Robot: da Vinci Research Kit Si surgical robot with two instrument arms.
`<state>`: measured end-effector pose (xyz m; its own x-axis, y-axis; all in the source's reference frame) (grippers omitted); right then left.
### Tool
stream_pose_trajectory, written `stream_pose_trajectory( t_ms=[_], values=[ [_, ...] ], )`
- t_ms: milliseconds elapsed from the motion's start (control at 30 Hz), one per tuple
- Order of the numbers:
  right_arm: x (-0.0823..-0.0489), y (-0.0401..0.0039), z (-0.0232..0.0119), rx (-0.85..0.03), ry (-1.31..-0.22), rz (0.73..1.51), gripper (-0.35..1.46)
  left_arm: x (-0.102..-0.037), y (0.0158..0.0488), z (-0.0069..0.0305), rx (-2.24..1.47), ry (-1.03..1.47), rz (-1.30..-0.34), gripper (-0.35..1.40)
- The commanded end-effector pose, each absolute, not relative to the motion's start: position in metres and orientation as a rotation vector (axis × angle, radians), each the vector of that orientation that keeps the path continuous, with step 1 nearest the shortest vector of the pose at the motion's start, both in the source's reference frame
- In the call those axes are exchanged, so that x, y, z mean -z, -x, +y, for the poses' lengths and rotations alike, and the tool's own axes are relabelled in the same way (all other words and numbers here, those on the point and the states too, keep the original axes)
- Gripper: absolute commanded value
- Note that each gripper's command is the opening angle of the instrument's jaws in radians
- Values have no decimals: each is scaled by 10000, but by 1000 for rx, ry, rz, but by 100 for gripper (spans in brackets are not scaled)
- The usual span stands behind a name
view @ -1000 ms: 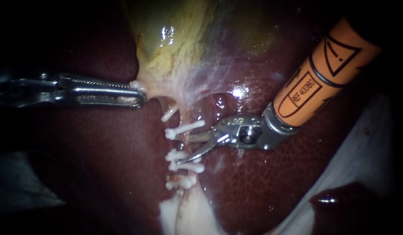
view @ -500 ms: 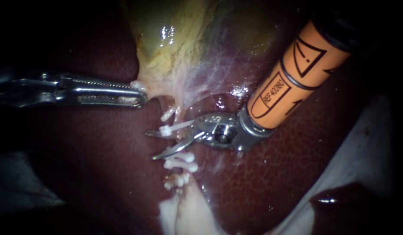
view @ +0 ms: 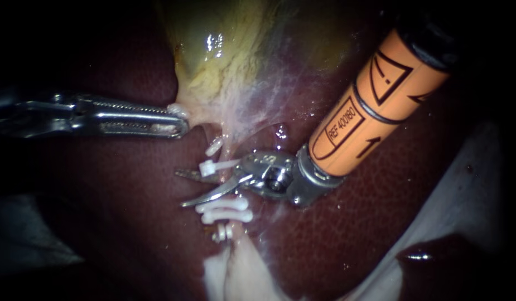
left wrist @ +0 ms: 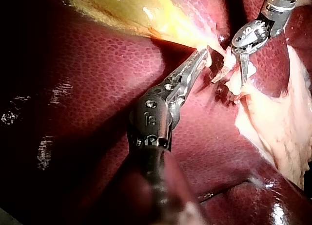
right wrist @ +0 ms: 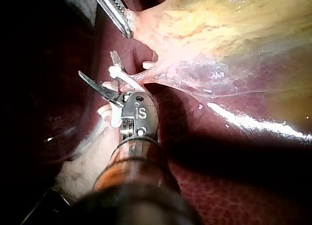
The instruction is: Go to the cutting position right tube
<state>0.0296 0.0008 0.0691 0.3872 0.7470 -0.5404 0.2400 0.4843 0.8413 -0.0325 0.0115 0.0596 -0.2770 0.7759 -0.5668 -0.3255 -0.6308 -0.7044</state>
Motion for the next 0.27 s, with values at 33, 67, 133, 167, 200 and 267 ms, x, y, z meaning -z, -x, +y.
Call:
stream_pose_trajectory(
  t_ms=[33,67,133,167,200,267],
  values=[
    [-688,-295,9,-412,-1062,1169,133,-596,324,116,-1970,1242,-604,-35],
    [-685,-295,10,-413,-1063,1169,133,-596,324,116,-1970,1243,-605,-35],
    [-682,-294,11,-414,-1065,1169,133,-597,324,116,-1970,1242,-604,-35],
    [-682,-293,11,-414,-1065,1169,133,-597,324,116,-1970,1243,-605,-35],
    [-682,-293,11,-414,-1065,1169,133,-597,324,116,-1970,1243,-605,-35],
    [-683,-293,11,-418,-1068,1166,133,-597,324,116,-1970,1243,-605,-35]
  ],
)
